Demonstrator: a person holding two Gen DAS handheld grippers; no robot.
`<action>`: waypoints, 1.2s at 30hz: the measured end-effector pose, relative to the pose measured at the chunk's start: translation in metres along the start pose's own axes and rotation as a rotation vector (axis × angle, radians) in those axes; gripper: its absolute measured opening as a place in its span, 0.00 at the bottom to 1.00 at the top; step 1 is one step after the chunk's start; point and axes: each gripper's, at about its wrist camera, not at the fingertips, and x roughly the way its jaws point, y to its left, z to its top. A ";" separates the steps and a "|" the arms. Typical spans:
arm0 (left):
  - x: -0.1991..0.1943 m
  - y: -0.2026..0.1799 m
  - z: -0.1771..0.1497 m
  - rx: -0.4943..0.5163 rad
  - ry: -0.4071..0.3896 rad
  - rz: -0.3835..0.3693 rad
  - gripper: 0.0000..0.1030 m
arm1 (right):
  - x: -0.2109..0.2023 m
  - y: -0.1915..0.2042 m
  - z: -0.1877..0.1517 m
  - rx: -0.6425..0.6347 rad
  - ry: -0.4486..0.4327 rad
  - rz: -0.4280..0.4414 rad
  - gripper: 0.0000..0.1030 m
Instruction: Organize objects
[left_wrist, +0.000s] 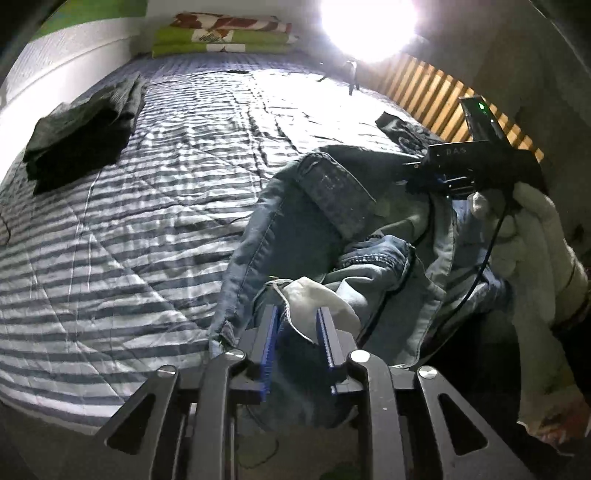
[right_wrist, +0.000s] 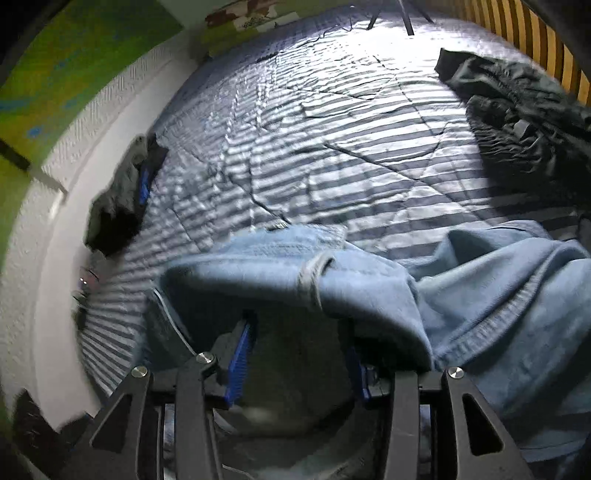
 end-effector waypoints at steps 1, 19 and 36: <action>-0.005 0.001 -0.002 0.000 -0.011 0.009 0.18 | -0.002 0.000 0.001 0.009 -0.008 0.020 0.34; -0.070 0.002 -0.016 -0.001 -0.116 0.036 0.01 | -0.017 0.005 -0.018 -0.010 0.004 -0.025 0.46; 0.021 0.009 0.022 -0.014 0.072 0.036 0.10 | -0.015 0.020 -0.010 -0.085 -0.034 -0.085 0.46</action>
